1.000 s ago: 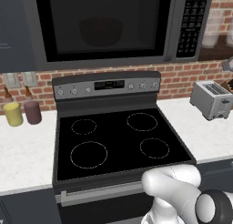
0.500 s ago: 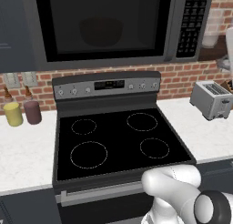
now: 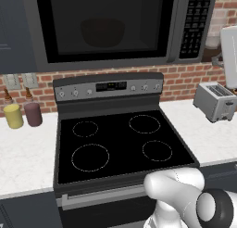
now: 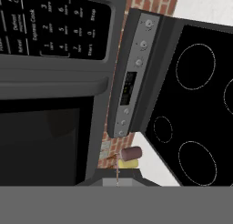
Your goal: Open the microwave, place the bowl with waffle inside the microwave, then close the microwave door and turn it on.
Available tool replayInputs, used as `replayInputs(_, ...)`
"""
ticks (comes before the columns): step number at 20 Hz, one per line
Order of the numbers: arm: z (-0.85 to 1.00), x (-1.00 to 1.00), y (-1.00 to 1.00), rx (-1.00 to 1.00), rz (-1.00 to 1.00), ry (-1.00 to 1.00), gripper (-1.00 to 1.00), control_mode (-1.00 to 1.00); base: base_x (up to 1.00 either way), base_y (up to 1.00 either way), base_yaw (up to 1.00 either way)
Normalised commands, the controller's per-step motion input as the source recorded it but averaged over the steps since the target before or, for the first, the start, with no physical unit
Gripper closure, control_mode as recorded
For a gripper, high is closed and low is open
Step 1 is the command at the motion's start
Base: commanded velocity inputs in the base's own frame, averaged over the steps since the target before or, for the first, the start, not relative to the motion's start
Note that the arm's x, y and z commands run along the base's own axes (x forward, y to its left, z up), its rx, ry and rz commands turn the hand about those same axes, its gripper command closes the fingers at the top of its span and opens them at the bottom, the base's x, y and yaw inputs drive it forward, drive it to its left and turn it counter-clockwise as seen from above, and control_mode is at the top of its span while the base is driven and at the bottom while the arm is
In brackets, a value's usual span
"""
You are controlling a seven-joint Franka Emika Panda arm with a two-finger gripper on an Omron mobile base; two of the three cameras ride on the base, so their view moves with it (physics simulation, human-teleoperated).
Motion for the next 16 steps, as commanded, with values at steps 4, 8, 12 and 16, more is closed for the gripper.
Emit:
replayInputs(4,-0.02,0.45,-0.07,0.01,-0.01,-0.04,1.00,-1.00,0.00,0.00,0.00)
replayInputs(8,-0.14,0.42,0.00,0.00,0.00,-0.01,1.00,-1.00,0.00,0.00,0.00)
replayInputs(12,-0.15,0.41,-0.01,0.00,0.00,0.00,1.00,-1.00,0.00,0.00,0.00)
replayInputs(16,-0.04,0.37,-0.16,0.01,0.00,-0.01,1.00,-1.00,0.00,0.00,0.00)
